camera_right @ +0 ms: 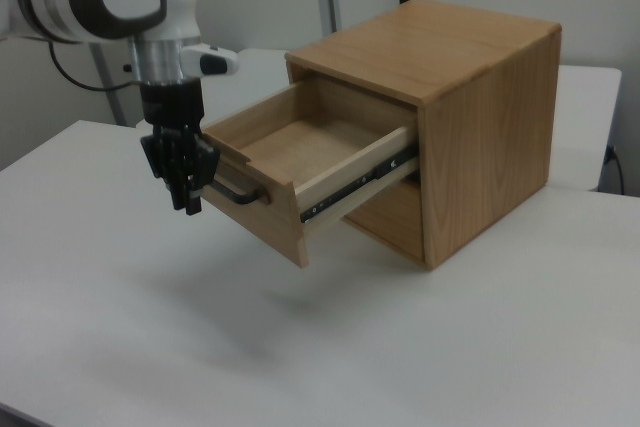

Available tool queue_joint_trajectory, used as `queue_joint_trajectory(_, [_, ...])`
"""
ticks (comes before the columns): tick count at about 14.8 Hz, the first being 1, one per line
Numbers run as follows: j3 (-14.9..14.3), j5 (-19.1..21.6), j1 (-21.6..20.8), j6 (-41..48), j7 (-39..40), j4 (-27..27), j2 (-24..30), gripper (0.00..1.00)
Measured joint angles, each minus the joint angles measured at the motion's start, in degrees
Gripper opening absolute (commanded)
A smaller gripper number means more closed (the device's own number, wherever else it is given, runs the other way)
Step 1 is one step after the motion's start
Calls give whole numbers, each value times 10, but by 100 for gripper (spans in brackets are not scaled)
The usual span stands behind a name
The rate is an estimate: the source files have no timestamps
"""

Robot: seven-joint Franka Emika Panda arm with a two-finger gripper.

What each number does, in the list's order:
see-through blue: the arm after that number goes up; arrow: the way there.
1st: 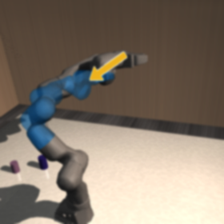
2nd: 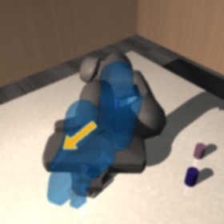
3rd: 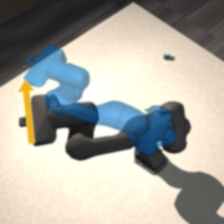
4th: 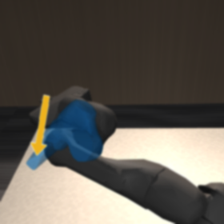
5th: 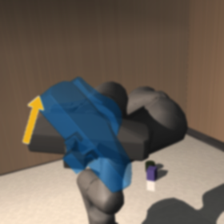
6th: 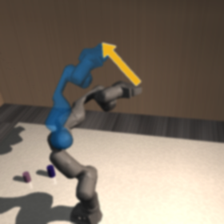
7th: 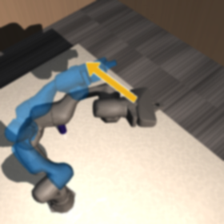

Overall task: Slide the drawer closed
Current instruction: 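Push the drawer front with the gripper, sliding the drawer into the cabinet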

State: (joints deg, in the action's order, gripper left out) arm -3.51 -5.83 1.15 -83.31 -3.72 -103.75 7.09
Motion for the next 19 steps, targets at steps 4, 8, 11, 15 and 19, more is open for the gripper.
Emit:
queue_joint_trajectory(4, [0, 11, -1, -91, -110, -29, -2, 0])
queue_joint_trajectory(8, [0, 19, -2, -170, -166, -35, -14, 0])
queue_joint_trajectory(11, [0, 23, -1, -238, -197, -30, -29, 0])
queue_joint_trajectory(15, [-1, 23, 11, -332, -223, 7, -71, 0])
queue_joint_trajectory(19, [-1, 23, 28, -358, -237, 116, -174, 0])
